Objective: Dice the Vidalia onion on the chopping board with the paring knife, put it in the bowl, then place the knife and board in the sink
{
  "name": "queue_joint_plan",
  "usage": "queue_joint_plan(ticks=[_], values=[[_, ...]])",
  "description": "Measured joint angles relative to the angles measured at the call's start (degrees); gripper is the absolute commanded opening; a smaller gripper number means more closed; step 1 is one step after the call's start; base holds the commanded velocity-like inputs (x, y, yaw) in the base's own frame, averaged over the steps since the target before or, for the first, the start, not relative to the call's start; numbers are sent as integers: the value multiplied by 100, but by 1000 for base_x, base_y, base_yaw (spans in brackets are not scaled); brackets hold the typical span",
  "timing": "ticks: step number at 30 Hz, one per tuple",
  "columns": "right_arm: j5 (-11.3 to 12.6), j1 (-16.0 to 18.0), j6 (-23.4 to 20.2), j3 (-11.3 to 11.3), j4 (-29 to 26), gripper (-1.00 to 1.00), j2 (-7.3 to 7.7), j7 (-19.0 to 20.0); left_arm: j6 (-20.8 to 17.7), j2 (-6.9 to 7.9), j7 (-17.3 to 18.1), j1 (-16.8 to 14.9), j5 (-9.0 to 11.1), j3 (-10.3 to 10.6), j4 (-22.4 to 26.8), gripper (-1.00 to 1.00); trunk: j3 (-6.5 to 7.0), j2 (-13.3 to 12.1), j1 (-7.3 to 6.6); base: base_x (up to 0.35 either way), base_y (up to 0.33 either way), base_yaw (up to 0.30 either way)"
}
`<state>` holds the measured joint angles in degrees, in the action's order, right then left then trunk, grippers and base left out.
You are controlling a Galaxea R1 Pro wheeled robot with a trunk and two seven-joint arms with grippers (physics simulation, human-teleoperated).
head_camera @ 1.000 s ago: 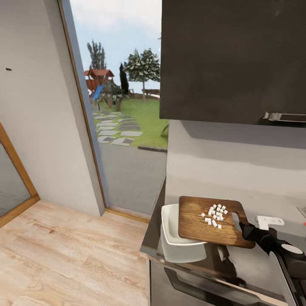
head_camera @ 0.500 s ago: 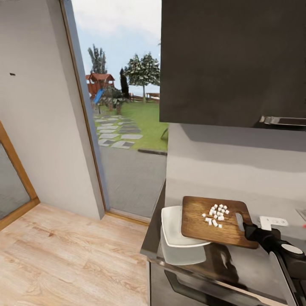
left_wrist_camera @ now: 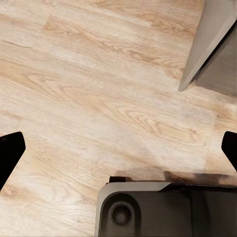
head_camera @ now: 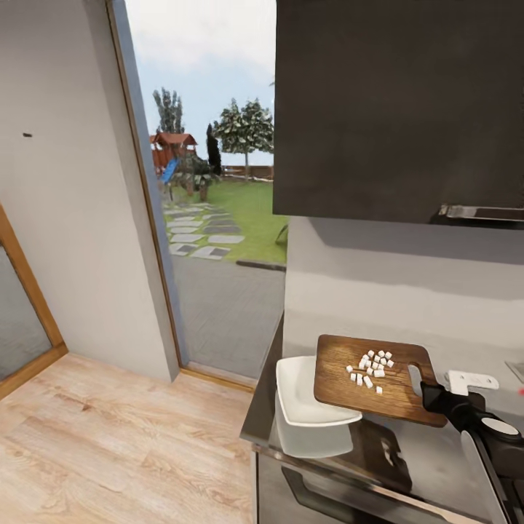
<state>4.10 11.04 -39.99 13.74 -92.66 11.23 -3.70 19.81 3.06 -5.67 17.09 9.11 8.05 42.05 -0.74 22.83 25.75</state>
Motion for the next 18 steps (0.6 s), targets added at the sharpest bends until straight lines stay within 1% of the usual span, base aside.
queue_joint_plan(ticks=[3,10,18], values=[[-4,1,0,-6,1,-100,-6,-4,-1,0,0,-37,6,-1,-3,100,25,2,0,0,143,0],[0,2,1,-8,1,-100,-8,-4,-1,0,-1,-75,11,-1,-41,100,83,6,1,0,254,0],[6,2,-1,-8,-1,-100,-9,1,-1,0,0,-76,6,-1,-44,100,138,5,1,0,32,0]])
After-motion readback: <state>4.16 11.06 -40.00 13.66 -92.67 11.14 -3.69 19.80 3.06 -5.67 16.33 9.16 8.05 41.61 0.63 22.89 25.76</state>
